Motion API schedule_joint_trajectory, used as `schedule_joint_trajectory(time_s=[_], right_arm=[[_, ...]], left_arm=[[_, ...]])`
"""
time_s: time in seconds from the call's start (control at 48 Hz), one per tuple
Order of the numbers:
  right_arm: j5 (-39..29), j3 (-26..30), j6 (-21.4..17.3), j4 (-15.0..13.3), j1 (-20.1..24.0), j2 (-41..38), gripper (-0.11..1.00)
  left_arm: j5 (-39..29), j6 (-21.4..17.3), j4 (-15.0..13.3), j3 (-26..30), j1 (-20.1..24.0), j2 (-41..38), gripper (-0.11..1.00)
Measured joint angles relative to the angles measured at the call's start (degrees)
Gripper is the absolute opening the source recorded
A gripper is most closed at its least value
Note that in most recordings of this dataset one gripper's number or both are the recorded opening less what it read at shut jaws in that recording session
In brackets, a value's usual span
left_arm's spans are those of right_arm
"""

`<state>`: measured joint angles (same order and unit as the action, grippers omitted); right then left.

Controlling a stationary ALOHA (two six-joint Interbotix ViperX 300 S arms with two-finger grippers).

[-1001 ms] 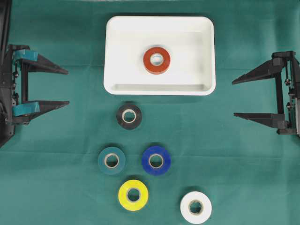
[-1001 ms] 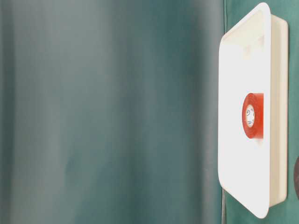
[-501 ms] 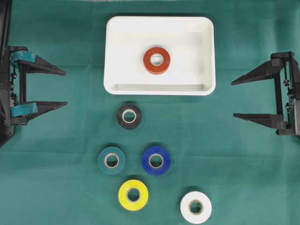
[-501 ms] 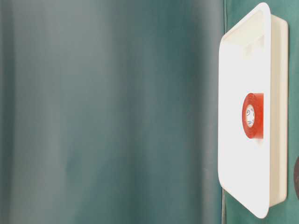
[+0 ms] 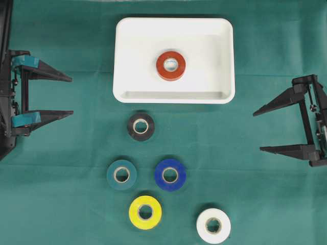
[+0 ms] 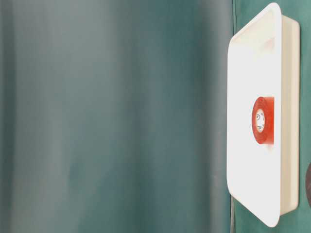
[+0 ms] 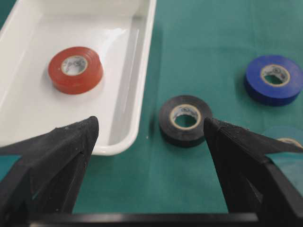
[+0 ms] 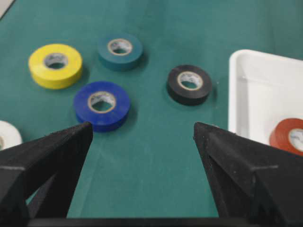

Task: Pick up the tape from a random location and place it into the white case.
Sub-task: 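Move the right gripper toward the blue tape roll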

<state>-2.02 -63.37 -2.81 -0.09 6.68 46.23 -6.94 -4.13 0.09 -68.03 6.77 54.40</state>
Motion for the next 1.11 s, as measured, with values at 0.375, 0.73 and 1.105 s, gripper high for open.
schedule_joint_trajectory(time_s=[0.375, 0.73, 1.105], right_arm=[[0.7, 0.1, 0.0, -0.1, 0.1, -1.1, 0.91], [5.0, 6.6, 0.0, -0.1, 0.8, -12.0, 0.91], [7.4, 19.1, 0.0, -0.1, 0.8, -28.3, 0.91]], left_arm=[[0.0, 0.0, 0.0, 0.0, 0.0, 0.1, 0.98], [0.0, 0.0, 0.0, 0.0, 0.0, -0.3, 0.98], [0.0, 0.1, 0.0, 0.0, 0.0, -0.4, 0.98]])
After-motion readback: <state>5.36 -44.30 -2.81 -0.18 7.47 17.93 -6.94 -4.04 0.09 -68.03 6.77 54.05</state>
